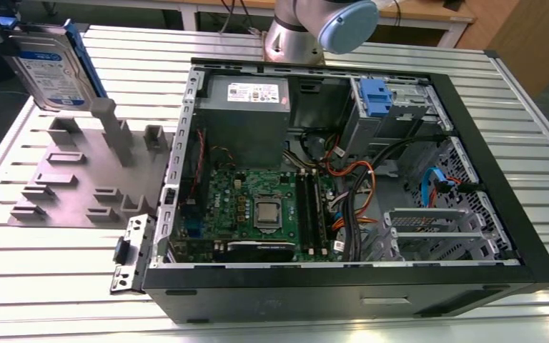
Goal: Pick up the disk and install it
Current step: 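Pick up the disk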
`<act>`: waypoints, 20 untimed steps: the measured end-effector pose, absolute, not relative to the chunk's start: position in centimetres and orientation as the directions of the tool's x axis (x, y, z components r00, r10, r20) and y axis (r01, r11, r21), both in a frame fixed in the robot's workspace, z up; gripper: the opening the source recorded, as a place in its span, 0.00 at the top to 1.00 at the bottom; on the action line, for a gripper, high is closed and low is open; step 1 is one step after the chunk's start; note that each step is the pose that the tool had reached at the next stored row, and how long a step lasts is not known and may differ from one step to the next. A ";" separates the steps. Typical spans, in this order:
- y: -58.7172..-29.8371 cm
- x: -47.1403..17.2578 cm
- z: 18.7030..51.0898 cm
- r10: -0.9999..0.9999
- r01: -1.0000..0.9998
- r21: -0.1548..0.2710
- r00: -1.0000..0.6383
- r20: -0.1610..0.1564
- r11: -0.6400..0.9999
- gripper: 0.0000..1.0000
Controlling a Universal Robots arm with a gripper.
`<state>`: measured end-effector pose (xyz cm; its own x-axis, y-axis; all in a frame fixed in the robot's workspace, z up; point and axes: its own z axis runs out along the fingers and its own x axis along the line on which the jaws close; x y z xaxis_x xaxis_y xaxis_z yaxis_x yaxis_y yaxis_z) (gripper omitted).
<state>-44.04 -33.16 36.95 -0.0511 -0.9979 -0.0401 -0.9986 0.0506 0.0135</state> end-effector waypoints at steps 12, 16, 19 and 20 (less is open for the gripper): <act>-33.2 -44.0 37.7 -0.998 -0.999 0.013 -0.051 -0.040 0.051 0.64; -33.2 -44.0 37.9 -0.998 -0.999 0.013 -0.051 -0.040 0.051 0.64; -33.2 -44.0 38.1 -0.998 -0.999 0.014 -0.051 -0.040 0.051 0.64; -33.2 -44.0 38.2 -0.998 -0.999 0.014 -0.051 -0.040 0.051 0.64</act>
